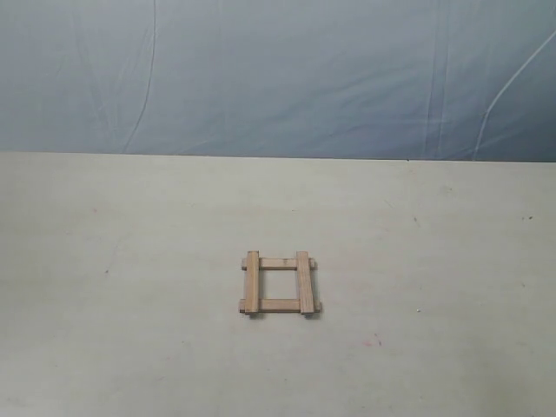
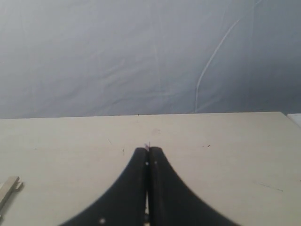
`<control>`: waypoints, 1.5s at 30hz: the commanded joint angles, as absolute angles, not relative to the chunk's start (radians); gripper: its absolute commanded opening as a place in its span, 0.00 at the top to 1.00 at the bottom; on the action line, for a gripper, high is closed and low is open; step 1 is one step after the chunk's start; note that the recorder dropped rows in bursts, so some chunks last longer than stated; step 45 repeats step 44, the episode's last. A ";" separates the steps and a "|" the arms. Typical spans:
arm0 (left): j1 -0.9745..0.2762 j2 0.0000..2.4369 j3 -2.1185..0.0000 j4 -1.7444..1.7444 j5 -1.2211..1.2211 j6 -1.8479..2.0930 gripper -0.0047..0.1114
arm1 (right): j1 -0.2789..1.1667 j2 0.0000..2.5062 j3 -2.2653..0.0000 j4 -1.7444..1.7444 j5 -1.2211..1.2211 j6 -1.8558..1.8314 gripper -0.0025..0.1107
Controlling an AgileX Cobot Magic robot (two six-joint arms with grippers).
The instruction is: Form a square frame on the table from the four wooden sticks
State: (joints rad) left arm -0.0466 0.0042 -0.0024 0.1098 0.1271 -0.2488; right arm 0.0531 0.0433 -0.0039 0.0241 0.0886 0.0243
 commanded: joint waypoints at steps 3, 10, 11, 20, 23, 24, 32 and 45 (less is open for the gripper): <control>-0.044 0.000 0.000 0.111 0.128 -0.250 0.96 | 0.046 0.028 0.000 0.027 0.286 0.017 0.99; -0.044 0.000 0.000 0.111 0.128 -0.250 0.96 | 0.044 0.000 0.000 -0.071 0.371 0.059 0.99; -0.044 0.000 0.000 0.111 0.128 -0.250 0.96 | 0.044 0.000 0.000 -0.100 0.371 0.059 0.99; -0.044 0.000 0.000 0.111 0.128 -0.250 0.96 | 0.051 0.000 0.000 -0.185 0.386 0.059 0.99; -0.044 0.000 0.000 0.111 0.128 -0.250 0.96 | 0.051 0.000 0.000 -0.178 0.379 0.089 0.99; -0.044 0.000 0.000 0.111 0.128 -0.250 0.96 | 0.051 0.000 0.000 -0.173 0.374 0.115 0.99; -0.044 0.000 0.000 0.111 0.128 -0.250 0.96 | 0.049 0.000 0.000 -0.172 0.372 0.166 0.99; -0.044 0.000 0.000 0.111 0.128 -0.250 0.96 | 0.048 0.000 0.000 -0.120 0.370 0.131 0.99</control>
